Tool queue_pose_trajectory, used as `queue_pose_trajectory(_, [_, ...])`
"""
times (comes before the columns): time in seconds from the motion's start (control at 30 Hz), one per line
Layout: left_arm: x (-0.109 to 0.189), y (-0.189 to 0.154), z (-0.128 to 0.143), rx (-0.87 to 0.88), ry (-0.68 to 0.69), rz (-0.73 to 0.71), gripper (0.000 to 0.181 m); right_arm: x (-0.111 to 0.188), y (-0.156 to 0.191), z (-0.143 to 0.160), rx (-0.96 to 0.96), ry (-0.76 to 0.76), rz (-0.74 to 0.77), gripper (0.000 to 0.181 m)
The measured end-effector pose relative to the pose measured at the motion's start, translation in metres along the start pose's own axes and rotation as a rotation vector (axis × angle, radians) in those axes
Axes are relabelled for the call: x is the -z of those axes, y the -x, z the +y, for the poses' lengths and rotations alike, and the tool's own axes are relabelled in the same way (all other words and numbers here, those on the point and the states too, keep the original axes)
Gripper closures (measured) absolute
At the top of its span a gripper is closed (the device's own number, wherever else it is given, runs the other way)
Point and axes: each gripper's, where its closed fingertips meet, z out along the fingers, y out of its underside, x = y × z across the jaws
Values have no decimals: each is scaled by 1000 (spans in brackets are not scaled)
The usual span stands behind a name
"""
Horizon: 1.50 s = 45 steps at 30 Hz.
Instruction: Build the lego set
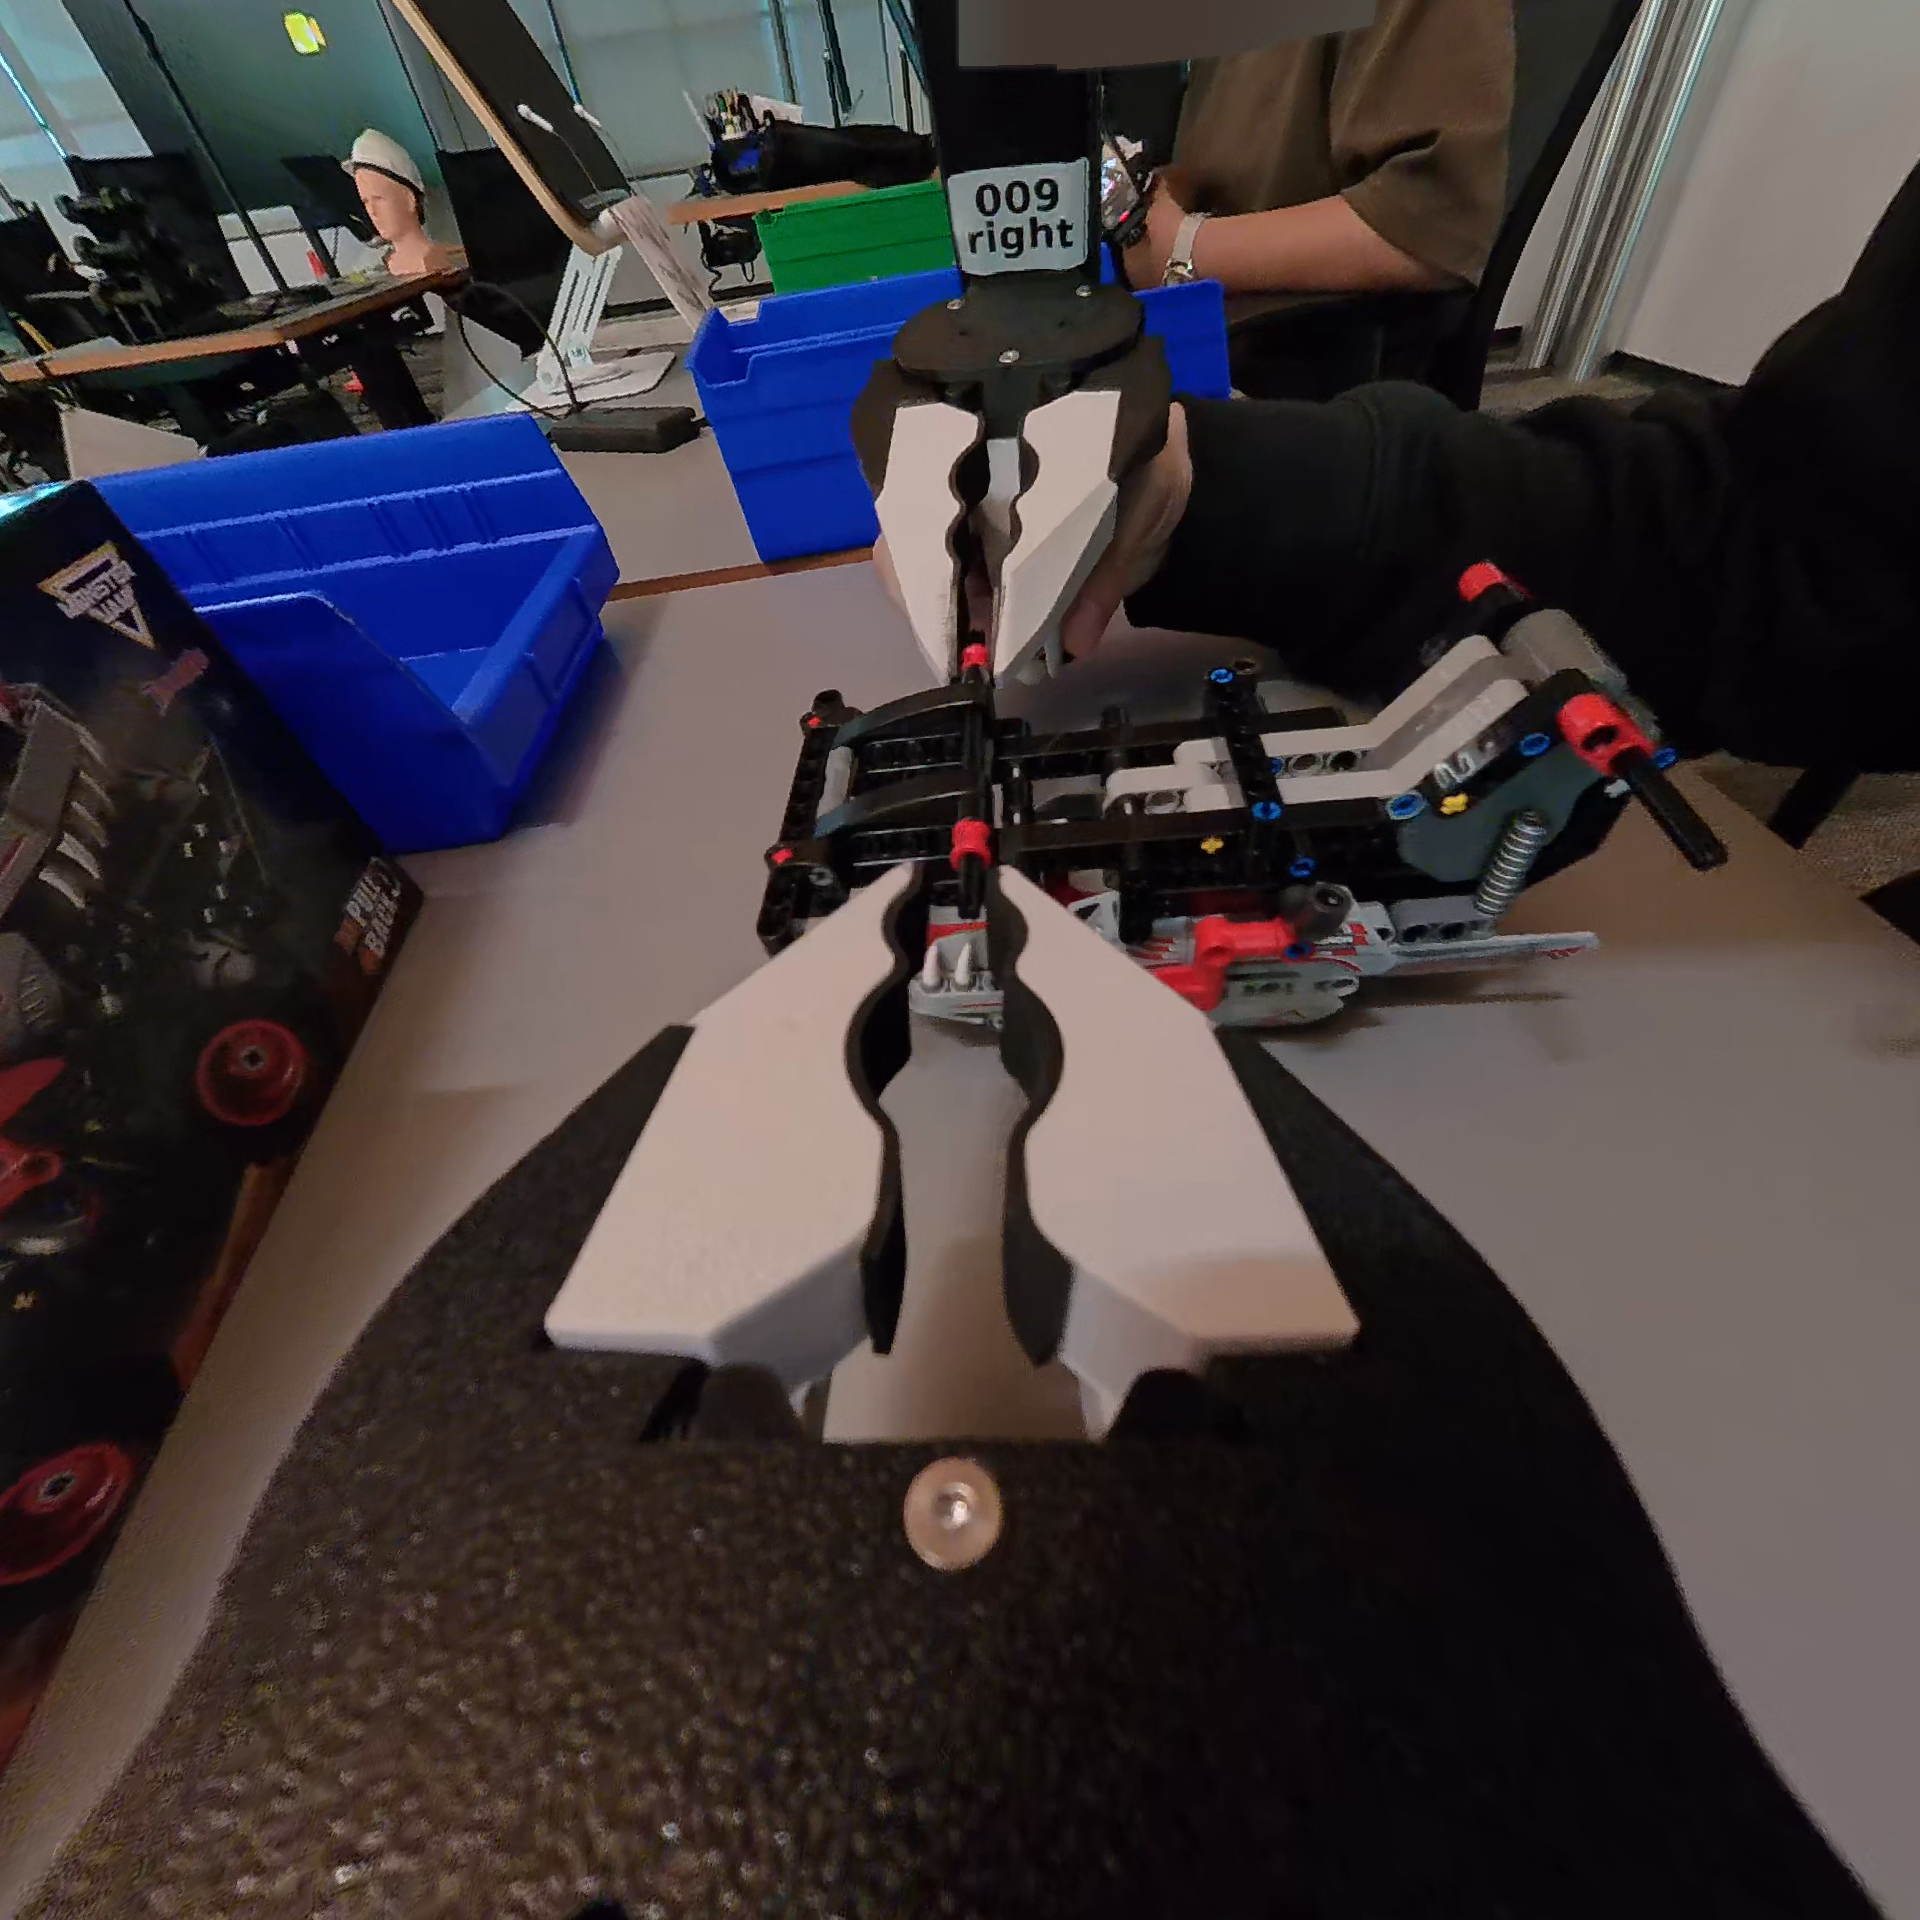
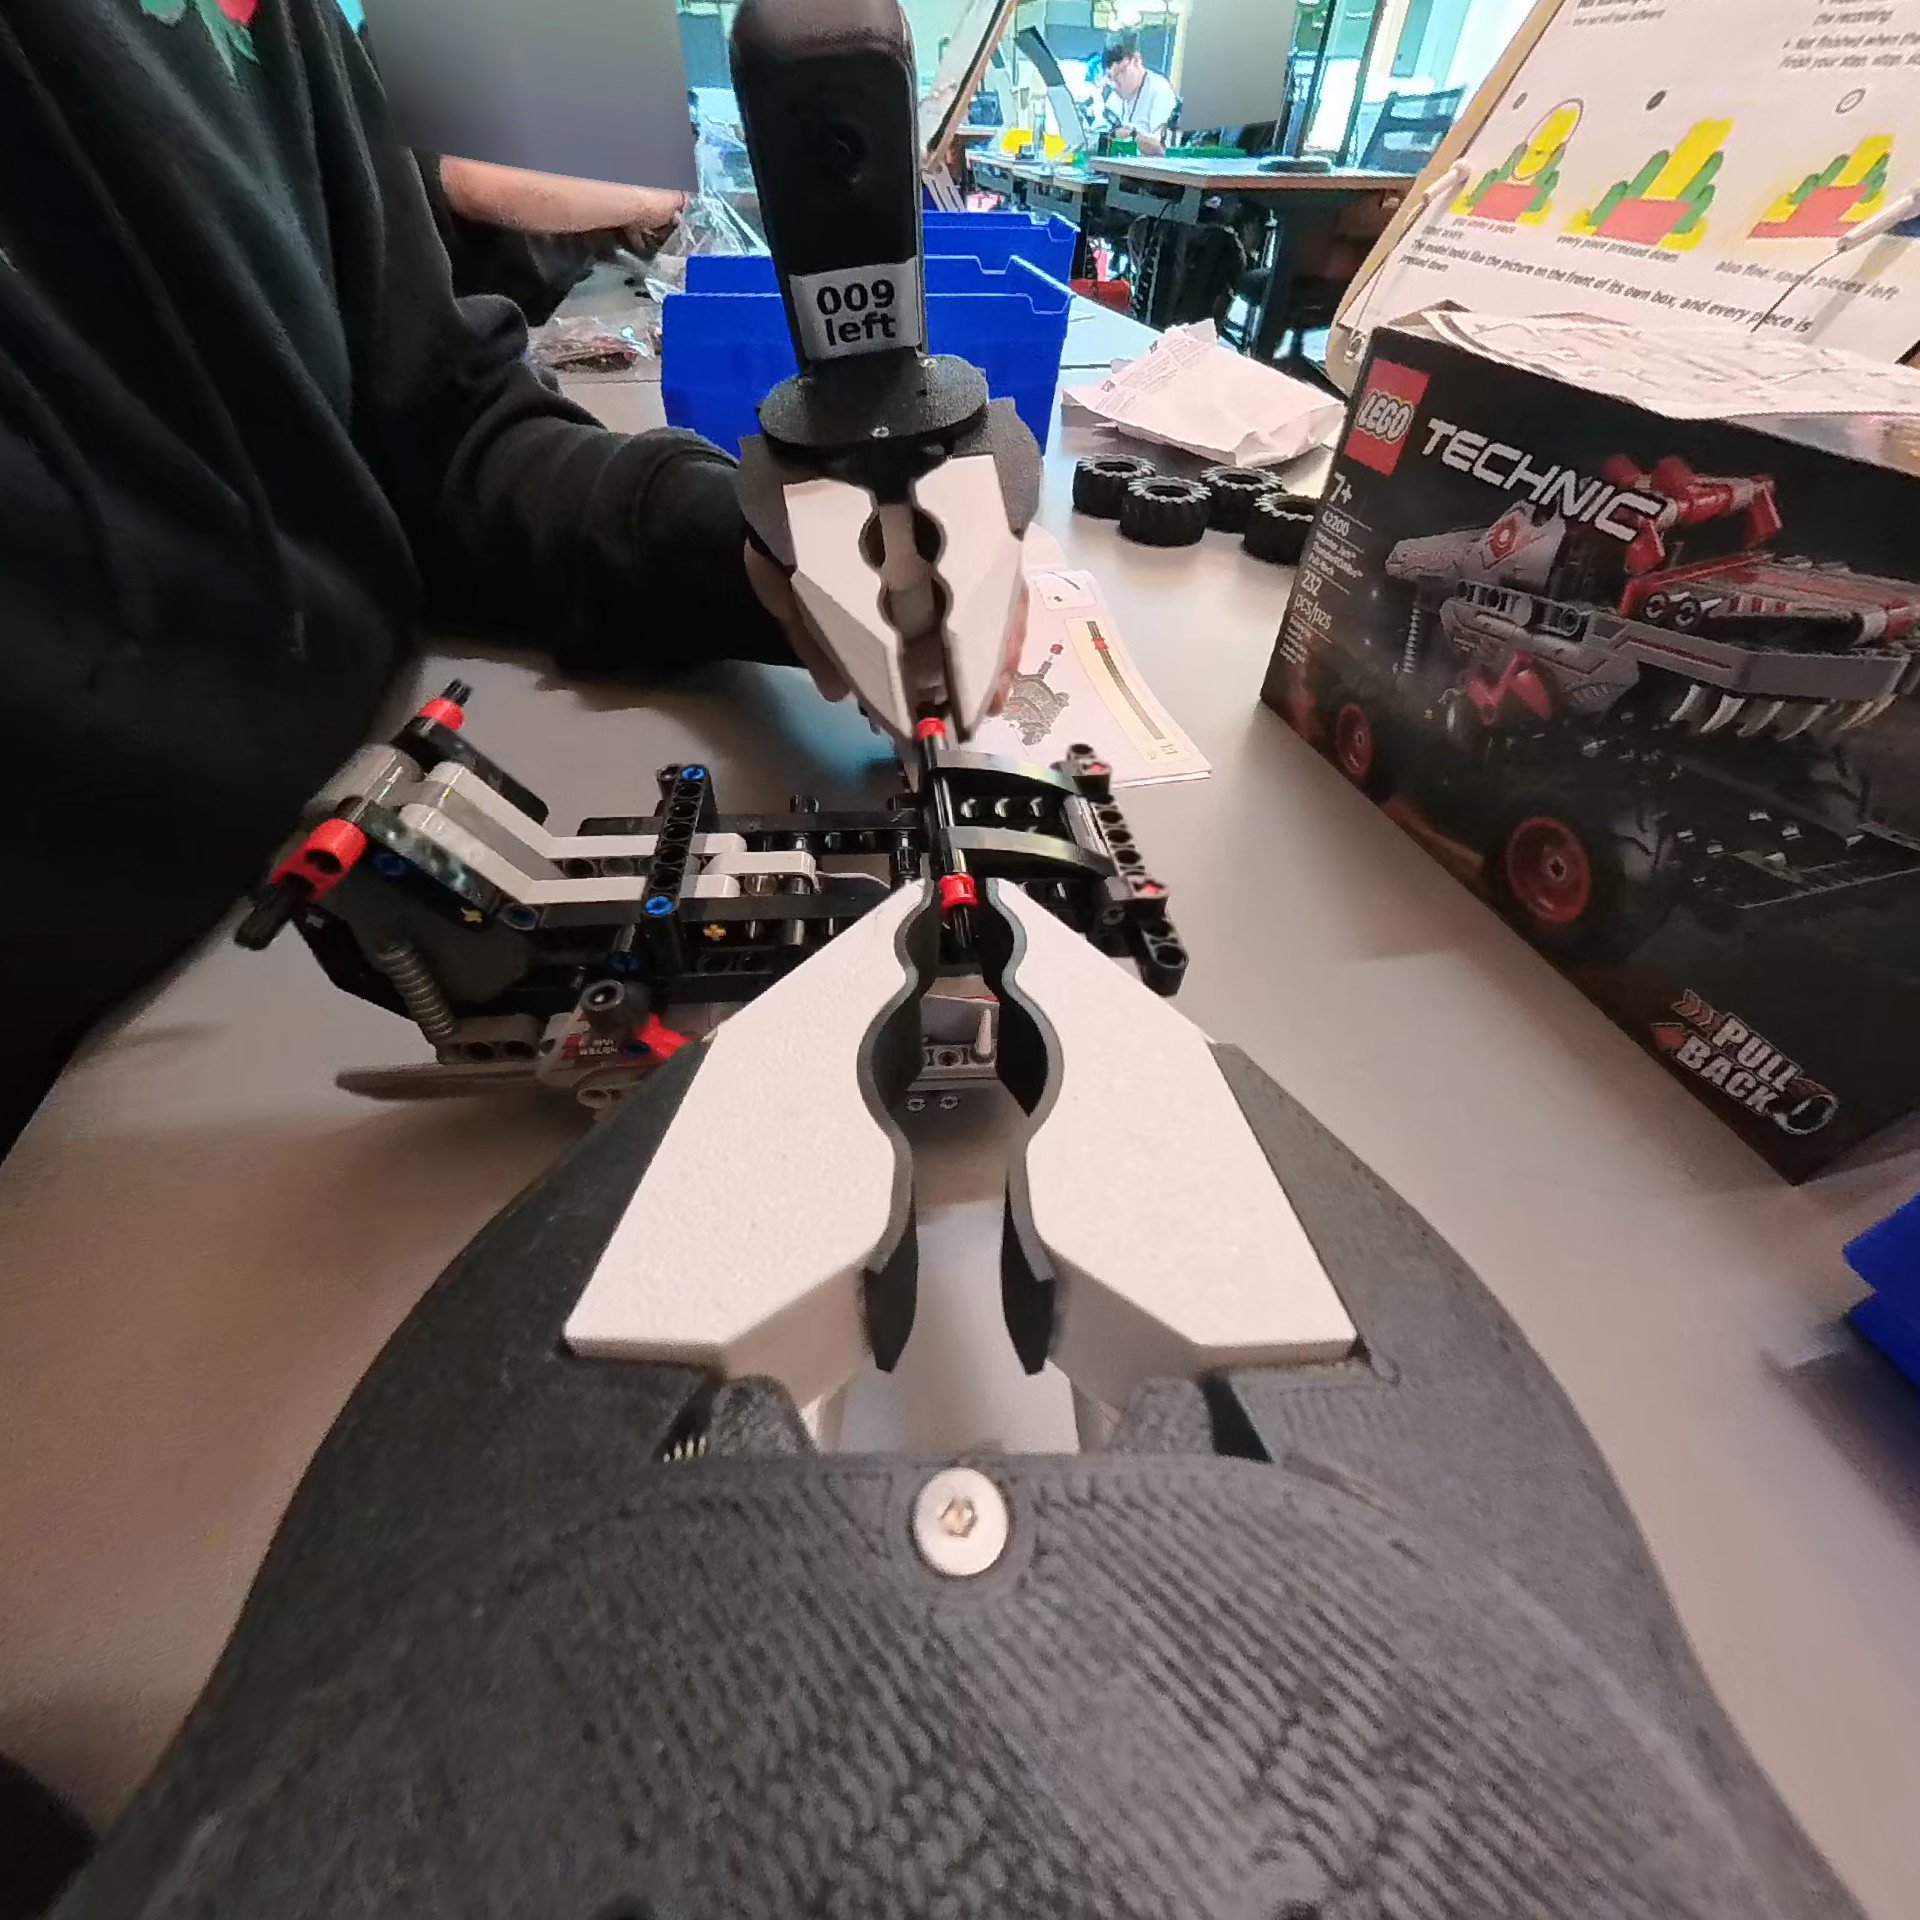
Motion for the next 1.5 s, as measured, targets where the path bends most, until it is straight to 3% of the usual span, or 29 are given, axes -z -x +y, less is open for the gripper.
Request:
queue_pose_trajectory(0.43, [21, -6, -10, 42, 11, -53, 169, -1, 11, 1, -26, -36, 56, 169])
queue_pose_trajectory(0.67, [42, -20, -26, 21, 19, -117, 169, 4, 15, -12, -43, -147, 126, 163])
queue_pose_trajectory(0.87, [78, -31, -34, 11, 29, -193, 170, 7, 14, -14, -67, -162, 261, 154])
queue_pose_trajectory(1.0, [109, -39, -38, 6, 26, -252, 170, 32, 14, -20, -128, -142, 473, 146])
queue_pose_trajectory(1.23, [166, -65, -20, 60, 56, -295, 171, 41, 95, -12, -281, 6, 478, 134])
queue_pose_trajectory(1.4, [182, -81, -1, 155, 28, -267, 173, 20, 114, 14, -314, 58, 540, 128])
queue_pose_trajectory(1.5, [179, -91, 8, 206, 31, -225, 173, 6, 115, 12, -351, -11, 512, 131])
